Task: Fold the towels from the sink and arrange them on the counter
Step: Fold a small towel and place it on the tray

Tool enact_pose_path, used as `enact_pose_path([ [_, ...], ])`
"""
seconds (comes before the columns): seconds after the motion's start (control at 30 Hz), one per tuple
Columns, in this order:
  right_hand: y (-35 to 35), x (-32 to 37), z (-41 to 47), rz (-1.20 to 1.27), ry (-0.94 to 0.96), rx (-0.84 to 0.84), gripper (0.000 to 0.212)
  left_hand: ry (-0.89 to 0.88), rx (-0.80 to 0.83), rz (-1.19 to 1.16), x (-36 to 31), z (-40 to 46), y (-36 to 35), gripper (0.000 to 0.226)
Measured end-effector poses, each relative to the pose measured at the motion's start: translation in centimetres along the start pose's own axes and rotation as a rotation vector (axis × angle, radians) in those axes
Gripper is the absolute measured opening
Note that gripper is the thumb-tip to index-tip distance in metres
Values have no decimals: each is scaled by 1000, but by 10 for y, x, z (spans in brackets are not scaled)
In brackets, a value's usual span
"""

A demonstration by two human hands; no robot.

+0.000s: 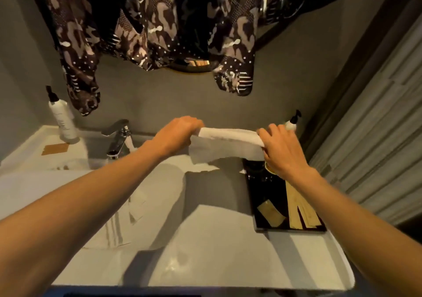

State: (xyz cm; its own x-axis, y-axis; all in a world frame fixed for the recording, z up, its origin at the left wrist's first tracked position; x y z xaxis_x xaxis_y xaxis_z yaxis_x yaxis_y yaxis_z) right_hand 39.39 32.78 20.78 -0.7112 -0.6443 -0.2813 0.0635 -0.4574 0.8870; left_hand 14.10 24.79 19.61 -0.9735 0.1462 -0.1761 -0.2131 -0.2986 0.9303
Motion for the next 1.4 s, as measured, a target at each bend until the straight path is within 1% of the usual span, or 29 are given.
enact_pose_path([
  [0.03,-9,4,-18,3,2,4,41,-4,33,-21,-5,-13,-14,29],
  [0.1,-43,21,-59,40,-13,69,46,80,127,-91,-12,-48,-53,35],
  [0.13,-66,35,-81,72,-19,163,43,126,189,-120,-13,-70,-76,40],
  [0.23,-137,86,-163,174,24,558,26,199,457,-125,-21,-149,-160,45],
  [0.27,-153,100,-189,204,51,678,20,198,543,-133,-26,-174,-182,44],
  [0.3,-161,111,-207,233,78,749,17,203,590,-167,-32,-196,-196,39],
  [0.37,-172,118,-221,249,106,790,21,222,628,-212,-40,-225,-205,31],
  [0.43,-176,113,-221,300,89,826,18,212,613,-175,-42,-237,-205,29],
  [0.47,-176,110,-218,314,76,860,20,249,625,-163,-40,-240,-202,25],
  [0.5,-176,105,-218,335,28,935,22,287,658,-182,-36,-241,-202,19],
  [0.57,-177,98,-220,381,-31,1095,28,352,769,-251,-29,-241,-201,17],
  [0.6,-178,94,-222,406,-27,1192,31,369,829,-284,-26,-240,-198,14],
  [0.63,-179,90,-223,430,-26,1288,30,380,878,-322,-23,-239,-195,12],
  [0.67,-182,85,-223,466,-34,1366,22,411,893,-367,-20,-236,-190,14],
  [0.7,-182,81,-220,536,-64,1412,13,473,863,-446,-16,-231,-185,18],
  [0.73,-183,78,-215,643,-117,1407,6,549,780,-536,-11,-225,-179,23],
  [0.77,-184,74,-209,748,-192,1348,5,643,669,-631,-6,-220,-175,25],
  [0.83,-184,65,-197,963,-419,1197,11,824,448,-790,3,-212,-170,19],
  [0.9,-188,59,-191,1180,-653,1065,13,928,296,-883,8,-204,-171,12],
  [0.93,-191,57,-189,1241,-742,1000,16,961,246,-914,10,-198,-174,13],
  [1.0,-199,51,-180,1222,-824,836,20,1028,168,-937,21,-183,-182,18],
  [1.07,-204,40,-174,1041,-866,662,31,1039,124,-886,32,-164,-190,19],
  [1.13,-203,32,-170,832,-868,508,34,1014,106,-790,35,-151,-199,25],
  [1.2,-196,37,-170,704,-815,386,30,914,83,-607,25,-149,-210,40],
  [1.27,-190,64,-170,602,-642,306,27,640,56,-304,4,-150,-224,47],
  [1.3,-187,81,-170,564,-551,307,25,475,72,-192,-11,-150,-229,45],
  [1.33,-187,97,-169,526,-480,326,22,312,113,-136,-27,-150,-233,39],
  [1.37,-191,106,-167,476,-437,352,22,169,167,-123,-41,-151,-241,33],
  [1.4,-194,111,-161,409,-416,366,26,67,209,-126,-54,-152,-244,28],
])
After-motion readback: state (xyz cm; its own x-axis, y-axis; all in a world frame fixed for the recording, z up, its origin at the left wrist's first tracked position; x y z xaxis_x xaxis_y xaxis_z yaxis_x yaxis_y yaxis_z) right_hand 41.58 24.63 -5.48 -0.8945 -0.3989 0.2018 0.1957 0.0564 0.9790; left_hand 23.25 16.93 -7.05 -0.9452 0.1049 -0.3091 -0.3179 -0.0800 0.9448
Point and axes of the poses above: each hand's wrist, its own z-axis towards the middle knuckle, its own y-axis out of the back of the hand, x = y × z, the point moved 5 cm from there along z, towards the middle knuckle, and after that the axes turned 2 degrees about x, right-handed, at the moved point
